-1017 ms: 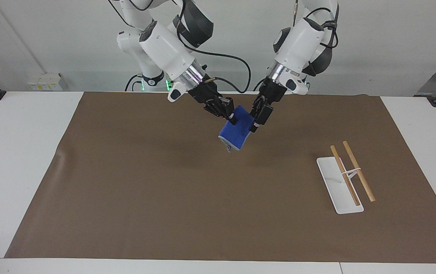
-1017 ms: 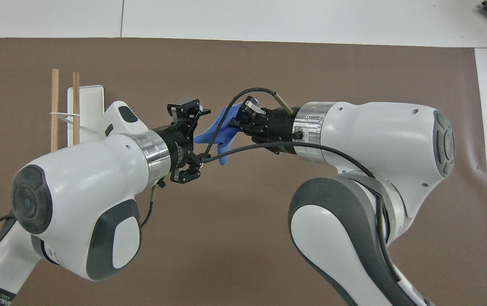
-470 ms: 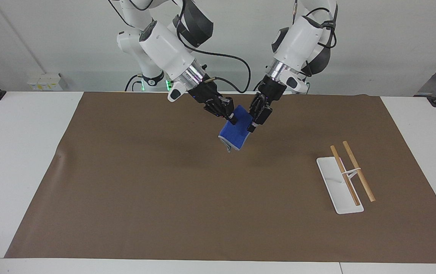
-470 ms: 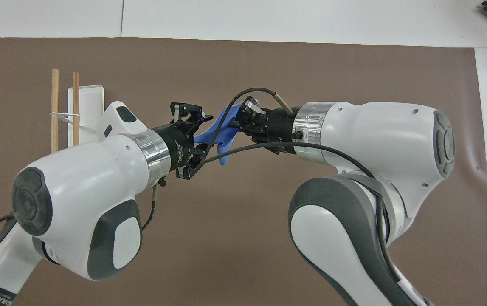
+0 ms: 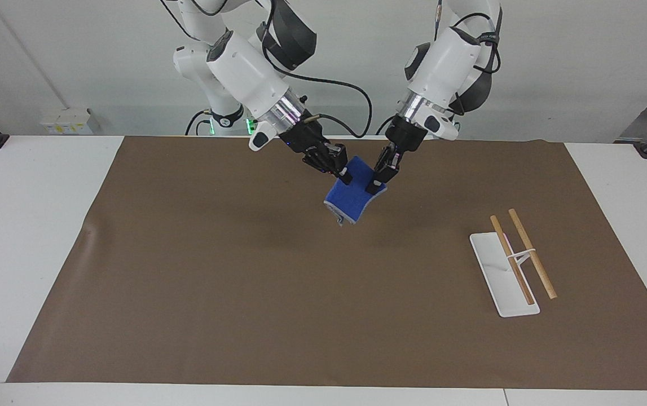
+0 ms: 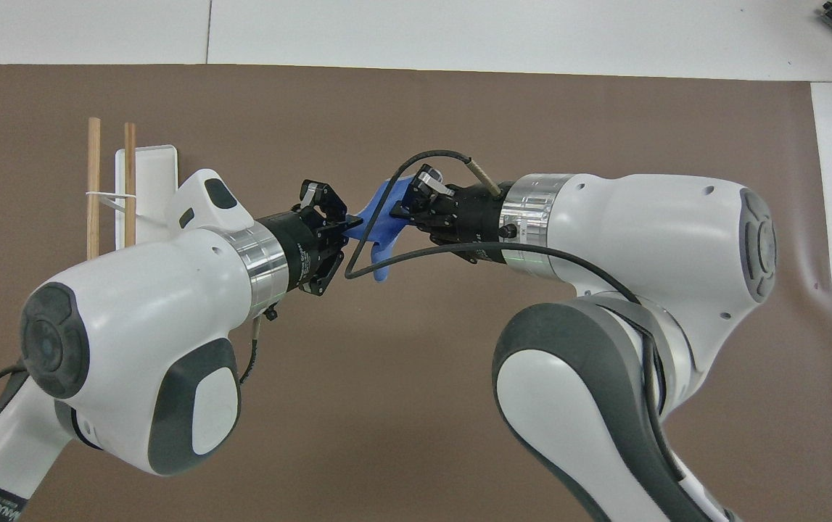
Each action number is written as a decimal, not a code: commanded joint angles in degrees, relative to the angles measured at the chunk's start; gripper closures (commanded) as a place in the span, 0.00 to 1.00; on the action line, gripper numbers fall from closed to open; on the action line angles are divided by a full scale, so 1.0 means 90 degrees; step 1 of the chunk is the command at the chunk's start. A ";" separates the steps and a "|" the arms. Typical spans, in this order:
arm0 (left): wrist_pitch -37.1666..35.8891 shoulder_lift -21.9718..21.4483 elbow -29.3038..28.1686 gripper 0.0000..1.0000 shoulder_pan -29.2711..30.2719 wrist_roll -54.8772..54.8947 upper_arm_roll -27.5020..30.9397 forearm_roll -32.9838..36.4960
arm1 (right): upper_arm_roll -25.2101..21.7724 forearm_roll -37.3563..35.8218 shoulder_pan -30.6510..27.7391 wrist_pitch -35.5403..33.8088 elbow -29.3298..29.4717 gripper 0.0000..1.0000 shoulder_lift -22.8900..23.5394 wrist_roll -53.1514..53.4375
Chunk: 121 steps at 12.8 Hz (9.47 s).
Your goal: Right arm passes towel to left arm to hang
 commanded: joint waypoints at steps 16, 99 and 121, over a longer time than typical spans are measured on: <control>-0.0137 0.0368 0.0348 1.00 0.0232 0.5344 0.2425 0.0700 | 0.0003 -0.4076 -0.0952 -0.2642 -0.0241 0.00 -0.0750 -0.1037; -0.6107 0.0868 0.3982 0.00 -0.0051 0.9573 0.3375 0.3078 | -0.1657 -0.4252 -0.1031 -0.5153 0.1048 0.00 -0.0779 -0.4146; -0.5890 0.0642 0.3523 0.00 -0.0032 0.9544 0.3404 0.2727 | -0.1765 -0.4301 -0.1109 -0.5221 0.1039 0.00 -0.0809 -0.4322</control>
